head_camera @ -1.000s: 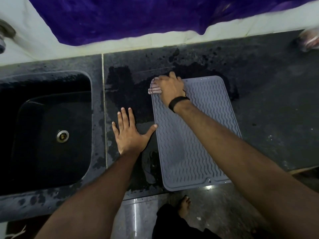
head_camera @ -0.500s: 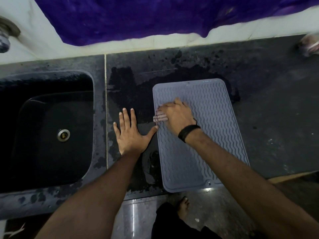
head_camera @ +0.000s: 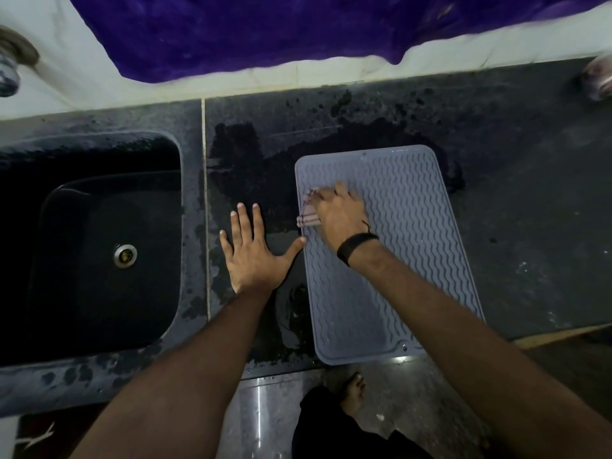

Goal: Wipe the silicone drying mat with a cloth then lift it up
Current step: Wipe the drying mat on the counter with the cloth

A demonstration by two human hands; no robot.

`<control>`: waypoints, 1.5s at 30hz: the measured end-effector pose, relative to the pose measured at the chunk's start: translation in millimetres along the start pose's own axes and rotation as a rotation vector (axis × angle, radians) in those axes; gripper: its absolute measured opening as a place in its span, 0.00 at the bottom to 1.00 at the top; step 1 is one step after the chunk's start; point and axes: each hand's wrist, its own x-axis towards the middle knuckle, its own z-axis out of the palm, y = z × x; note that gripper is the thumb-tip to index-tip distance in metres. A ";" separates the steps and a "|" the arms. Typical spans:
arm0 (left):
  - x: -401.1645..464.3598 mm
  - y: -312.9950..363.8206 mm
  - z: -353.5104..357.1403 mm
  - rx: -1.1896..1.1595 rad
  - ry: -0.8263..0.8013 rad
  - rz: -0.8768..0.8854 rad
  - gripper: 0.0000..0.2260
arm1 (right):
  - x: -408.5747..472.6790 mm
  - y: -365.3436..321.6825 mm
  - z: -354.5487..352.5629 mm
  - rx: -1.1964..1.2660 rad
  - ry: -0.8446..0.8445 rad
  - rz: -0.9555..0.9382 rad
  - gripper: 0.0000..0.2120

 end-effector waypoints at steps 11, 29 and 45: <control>0.7 0.4 -1.1 -0.024 -0.002 -0.003 0.54 | 43.4 7.9 -36.5 0.051 0.156 0.050 0.25; -0.7 0.2 -0.8 -0.017 0.008 0.004 0.53 | -20.9 -0.1 -11.3 0.129 0.042 -0.036 0.24; -1.9 0.3 1.2 -0.020 0.009 -0.003 0.53 | 9.8 4.2 7.0 -0.010 0.044 -0.046 0.27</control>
